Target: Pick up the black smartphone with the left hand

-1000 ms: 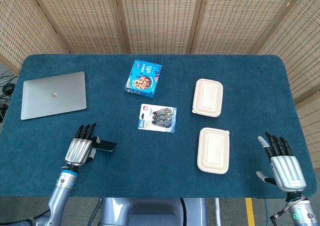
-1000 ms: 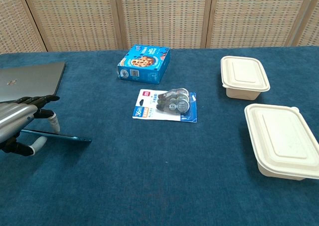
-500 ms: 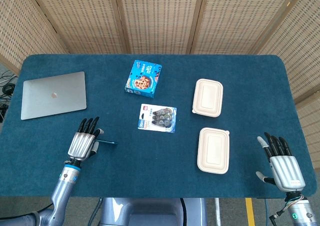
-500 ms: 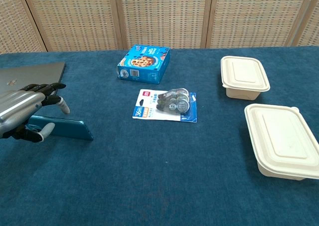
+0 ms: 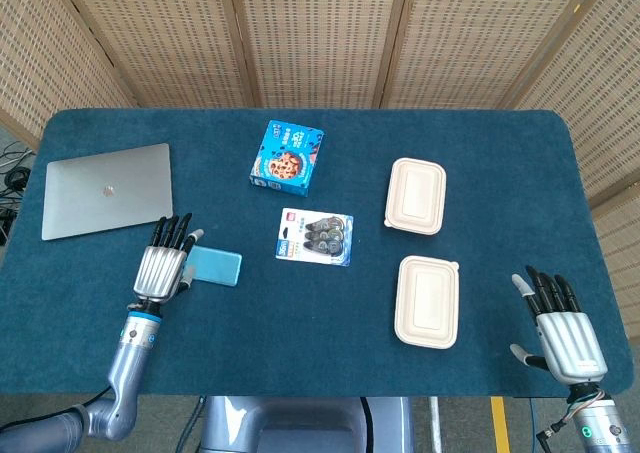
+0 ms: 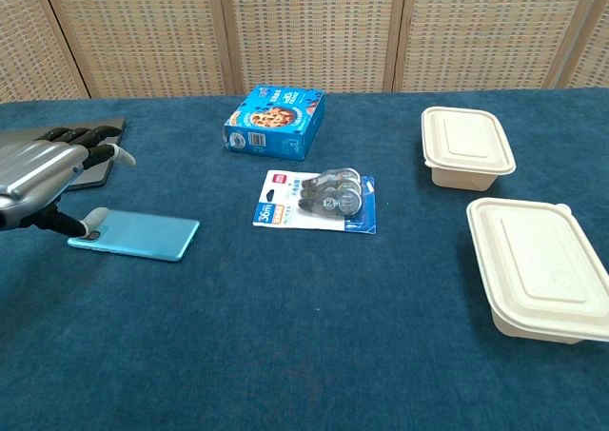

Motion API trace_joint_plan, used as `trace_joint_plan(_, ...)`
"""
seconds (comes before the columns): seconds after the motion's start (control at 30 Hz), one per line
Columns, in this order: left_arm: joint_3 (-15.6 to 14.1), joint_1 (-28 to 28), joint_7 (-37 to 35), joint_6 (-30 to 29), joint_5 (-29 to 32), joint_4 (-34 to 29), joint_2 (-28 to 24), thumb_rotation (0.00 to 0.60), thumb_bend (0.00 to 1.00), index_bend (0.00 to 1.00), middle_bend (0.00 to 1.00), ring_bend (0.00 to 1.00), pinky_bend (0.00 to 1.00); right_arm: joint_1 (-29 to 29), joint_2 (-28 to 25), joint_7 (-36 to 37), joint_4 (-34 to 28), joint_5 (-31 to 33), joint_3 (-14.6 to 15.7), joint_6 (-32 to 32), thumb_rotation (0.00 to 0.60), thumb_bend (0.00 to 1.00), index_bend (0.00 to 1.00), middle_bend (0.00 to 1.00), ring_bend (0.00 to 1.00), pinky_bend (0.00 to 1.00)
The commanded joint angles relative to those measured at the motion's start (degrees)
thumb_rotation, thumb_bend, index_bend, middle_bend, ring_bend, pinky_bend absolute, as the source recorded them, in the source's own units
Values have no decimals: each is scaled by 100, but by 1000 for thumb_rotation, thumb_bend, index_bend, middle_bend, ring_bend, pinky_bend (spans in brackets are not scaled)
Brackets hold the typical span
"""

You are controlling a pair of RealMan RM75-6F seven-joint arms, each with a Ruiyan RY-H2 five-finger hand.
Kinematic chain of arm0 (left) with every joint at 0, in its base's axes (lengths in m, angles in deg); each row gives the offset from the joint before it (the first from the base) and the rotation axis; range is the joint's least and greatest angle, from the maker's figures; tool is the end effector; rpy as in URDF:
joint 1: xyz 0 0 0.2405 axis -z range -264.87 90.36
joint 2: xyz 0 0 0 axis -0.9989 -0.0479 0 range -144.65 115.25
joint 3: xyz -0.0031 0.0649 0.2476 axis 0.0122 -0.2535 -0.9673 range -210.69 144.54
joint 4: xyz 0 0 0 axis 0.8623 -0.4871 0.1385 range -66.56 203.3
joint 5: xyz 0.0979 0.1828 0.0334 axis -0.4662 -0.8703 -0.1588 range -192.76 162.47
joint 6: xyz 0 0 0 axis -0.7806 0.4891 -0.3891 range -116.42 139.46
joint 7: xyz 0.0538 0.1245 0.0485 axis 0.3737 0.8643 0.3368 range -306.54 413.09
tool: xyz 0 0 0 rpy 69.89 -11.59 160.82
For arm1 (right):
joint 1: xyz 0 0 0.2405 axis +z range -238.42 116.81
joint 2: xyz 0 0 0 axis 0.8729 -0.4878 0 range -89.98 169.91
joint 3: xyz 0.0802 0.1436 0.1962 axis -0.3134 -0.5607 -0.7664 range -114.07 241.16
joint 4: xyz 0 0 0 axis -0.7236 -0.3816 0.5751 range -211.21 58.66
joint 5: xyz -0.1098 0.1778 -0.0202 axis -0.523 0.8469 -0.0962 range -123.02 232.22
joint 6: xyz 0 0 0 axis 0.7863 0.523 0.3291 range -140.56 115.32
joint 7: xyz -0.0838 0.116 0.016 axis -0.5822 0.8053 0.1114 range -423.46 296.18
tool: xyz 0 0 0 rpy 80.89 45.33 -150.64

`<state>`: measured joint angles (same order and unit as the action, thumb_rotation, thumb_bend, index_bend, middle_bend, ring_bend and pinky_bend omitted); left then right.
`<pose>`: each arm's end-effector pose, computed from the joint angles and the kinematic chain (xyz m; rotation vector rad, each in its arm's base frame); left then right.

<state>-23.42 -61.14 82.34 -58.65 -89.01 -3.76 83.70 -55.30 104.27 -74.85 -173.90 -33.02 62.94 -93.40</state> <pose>-0.2285 0.2988 -0.0212 -1.6180 -0.7276 -0.7828 -0.2926 -0.1733 0.1333 1.5301 -0.8825 0.7893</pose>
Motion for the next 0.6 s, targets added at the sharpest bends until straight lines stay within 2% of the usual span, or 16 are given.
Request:
trace_joint_plan(0.03,95,102,-42,44,39,182,80,600,419,187,0,0,0,5,9,-20,1,-9,5,5,600,53,11,0,0,0)
trace_joint_plan(0.17,100,136,-75,58,53,271,98,600,330,179,0,0,0,4,13,-21,9,17,-3,7,600,53,11,0,0,0)
trace_joint_plan(0.33,-31,-46,-192,-213,-64,48,-84,600,133,152,0,0,0,4,-5,11,9,36,-11,8,600,53,11,0,0,0)
trace_joint_plan(0.5,-238,-395,-283,-575,-180,-586,-602,600,33,114,0,0,0,-6,-21,26,2,25,-13,-23,600,53,11,0,0,0)
trace_joint_plan(0.6,-433,-681,-203,-674,-97,-1305,-1215,600,8,66,0,0,0,-8,-17,1,1,2,-8,-38,600,53,11,0,0,0)
